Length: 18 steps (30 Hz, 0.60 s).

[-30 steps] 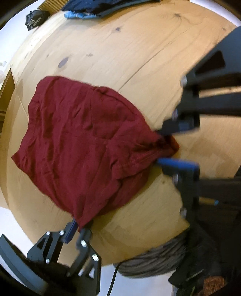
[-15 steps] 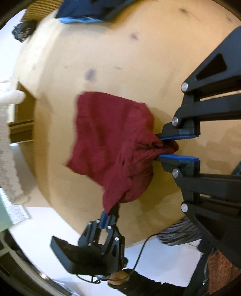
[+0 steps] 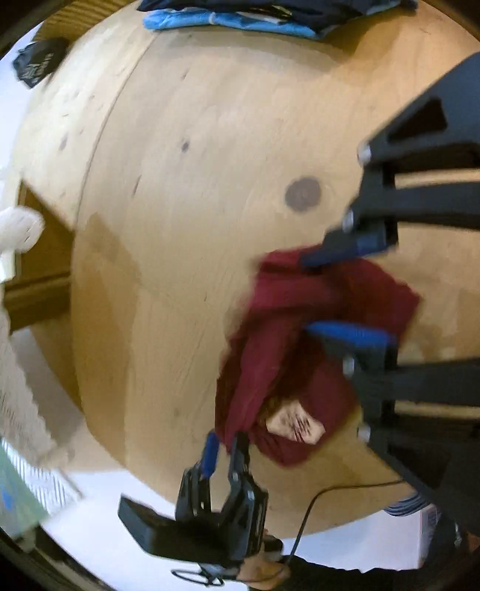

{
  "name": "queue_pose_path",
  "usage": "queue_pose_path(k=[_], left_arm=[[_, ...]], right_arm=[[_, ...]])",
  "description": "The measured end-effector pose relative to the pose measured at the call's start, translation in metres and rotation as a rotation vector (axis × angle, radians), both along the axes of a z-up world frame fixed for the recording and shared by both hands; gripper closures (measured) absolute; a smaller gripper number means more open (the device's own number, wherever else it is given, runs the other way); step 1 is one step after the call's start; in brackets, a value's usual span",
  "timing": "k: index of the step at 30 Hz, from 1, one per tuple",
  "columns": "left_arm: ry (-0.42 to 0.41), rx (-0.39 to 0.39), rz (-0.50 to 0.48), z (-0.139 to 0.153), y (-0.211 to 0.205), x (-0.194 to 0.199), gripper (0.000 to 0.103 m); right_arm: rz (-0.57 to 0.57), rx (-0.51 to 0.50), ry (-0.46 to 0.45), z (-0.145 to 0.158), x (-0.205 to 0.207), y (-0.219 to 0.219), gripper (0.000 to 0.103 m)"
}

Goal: Fold clothes

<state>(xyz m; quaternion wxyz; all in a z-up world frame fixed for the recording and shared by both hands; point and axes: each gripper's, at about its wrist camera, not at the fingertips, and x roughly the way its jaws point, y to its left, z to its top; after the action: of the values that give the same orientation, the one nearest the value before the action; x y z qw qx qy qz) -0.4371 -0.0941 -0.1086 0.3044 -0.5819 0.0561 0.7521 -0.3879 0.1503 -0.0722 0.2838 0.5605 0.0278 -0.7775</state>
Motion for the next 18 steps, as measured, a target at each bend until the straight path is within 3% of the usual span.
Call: queue_pose_path(k=[5, 8, 10, 14, 18], left_arm=[[0.094, -0.003, 0.065, 0.034, -0.019, 0.000, 0.051], [0.153, 0.065, 0.019, 0.058, -0.016, 0.021, 0.050], [0.141, 0.123, -0.040, 0.061, -0.001, 0.033, 0.045], [0.088, 0.120, -0.123, 0.032, 0.039, 0.041, 0.045], [0.073, 0.030, -0.085, 0.000, 0.047, 0.031, 0.045]], right_arm=[[-0.082, -0.074, 0.016, 0.022, 0.002, 0.032, 0.057], [0.011, -0.108, 0.058, 0.028, 0.026, 0.018, 0.057], [0.077, -0.106, 0.076, 0.023, 0.031, -0.002, 0.057], [0.096, -0.121, 0.048, -0.004, 0.024, -0.026, 0.057], [0.007, -0.109, 0.027, -0.023, 0.009, -0.014, 0.057]])
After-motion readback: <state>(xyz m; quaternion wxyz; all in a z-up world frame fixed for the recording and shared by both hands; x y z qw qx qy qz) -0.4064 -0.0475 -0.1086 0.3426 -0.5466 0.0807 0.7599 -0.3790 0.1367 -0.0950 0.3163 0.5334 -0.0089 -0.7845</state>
